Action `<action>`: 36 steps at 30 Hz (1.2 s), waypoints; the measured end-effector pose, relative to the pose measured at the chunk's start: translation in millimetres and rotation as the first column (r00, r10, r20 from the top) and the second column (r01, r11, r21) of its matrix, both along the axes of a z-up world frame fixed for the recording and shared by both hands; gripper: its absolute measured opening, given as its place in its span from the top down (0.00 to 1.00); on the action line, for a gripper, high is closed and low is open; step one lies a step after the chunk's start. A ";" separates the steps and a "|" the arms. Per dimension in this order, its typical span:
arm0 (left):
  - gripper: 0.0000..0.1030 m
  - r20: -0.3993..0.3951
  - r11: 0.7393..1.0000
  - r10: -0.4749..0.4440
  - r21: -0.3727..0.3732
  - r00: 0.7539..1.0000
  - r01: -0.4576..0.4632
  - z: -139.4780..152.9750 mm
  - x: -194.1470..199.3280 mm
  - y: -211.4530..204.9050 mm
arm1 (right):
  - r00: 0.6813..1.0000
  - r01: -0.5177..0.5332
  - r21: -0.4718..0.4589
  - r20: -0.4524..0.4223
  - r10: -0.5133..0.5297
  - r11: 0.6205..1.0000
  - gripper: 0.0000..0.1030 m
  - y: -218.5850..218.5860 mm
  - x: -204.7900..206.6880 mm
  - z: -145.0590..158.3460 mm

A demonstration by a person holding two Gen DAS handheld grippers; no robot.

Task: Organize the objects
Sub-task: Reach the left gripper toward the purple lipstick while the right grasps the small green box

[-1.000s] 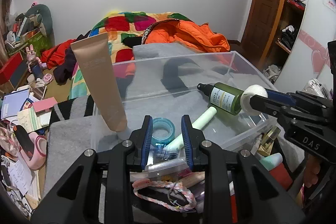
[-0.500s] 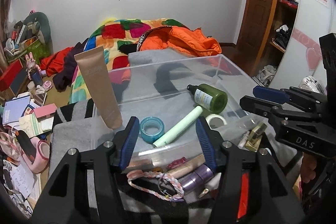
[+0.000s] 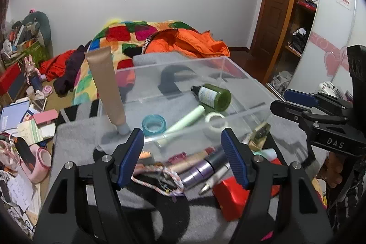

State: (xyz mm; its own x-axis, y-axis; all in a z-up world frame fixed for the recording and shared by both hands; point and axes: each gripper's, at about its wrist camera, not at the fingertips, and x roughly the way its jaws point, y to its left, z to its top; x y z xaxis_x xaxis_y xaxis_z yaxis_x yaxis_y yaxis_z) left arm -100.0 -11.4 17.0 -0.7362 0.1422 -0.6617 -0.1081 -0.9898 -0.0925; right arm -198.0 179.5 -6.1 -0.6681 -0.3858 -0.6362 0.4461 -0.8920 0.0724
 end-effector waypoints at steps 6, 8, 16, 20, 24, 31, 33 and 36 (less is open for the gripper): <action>0.29 0.024 1.000 -0.026 -0.010 0.999 0.026 -11.1 7.8 13.8 | 0.999 0.028 0.001 0.027 -0.028 1.000 0.44 12.5 5.1 -12.1; 0.29 0.040 0.999 -0.036 -0.006 0.999 0.036 -16.9 7.7 18.7 | 0.998 0.035 0.003 0.044 -0.035 0.999 0.44 16.0 4.4 -17.8; 0.29 0.102 0.996 -0.083 -0.012 0.991 0.085 -38.1 -1.2 35.0 | 0.992 0.017 0.024 0.126 -0.020 1.000 0.44 17.3 1.1 -46.9; 0.30 0.113 0.994 -0.099 -0.025 0.989 0.102 -42.0 -8.3 40.0 | 0.989 0.015 0.013 0.144 -0.017 1.000 0.44 15.7 -3.6 -54.9; 0.42 0.127 0.993 -0.116 -0.012 0.985 0.118 -45.6 -17.7 42.1 | 0.987 0.029 -0.015 0.159 -0.026 0.999 0.44 13.3 -9.2 -60.0; 0.48 0.157 0.990 -0.139 0.022 0.978 0.137 -55.2 -30.7 45.7 | 0.985 0.023 -0.021 0.171 -0.019 1.000 0.46 1.5 -12.8 -66.4; 0.48 0.154 0.989 -0.149 0.023 0.977 0.147 -55.3 -30.1 47.8 | 0.984 0.022 -0.019 0.175 -0.018 1.000 0.49 -2.3 -13.7 -68.8; 0.48 0.156 0.987 -0.163 0.029 0.974 0.161 -55.5 -30.1 51.0 | 0.983 0.036 -0.023 0.180 -0.031 0.999 0.56 -2.8 -14.4 -70.9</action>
State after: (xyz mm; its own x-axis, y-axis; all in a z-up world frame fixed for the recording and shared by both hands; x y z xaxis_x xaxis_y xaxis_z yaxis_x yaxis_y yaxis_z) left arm -130.1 39.6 -38.5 -0.5889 0.2629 -0.7643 -0.2496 -0.9585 -0.1373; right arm -212.3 176.7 -77.0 -0.5571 -0.3832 -0.7367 0.3933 -0.9031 0.1724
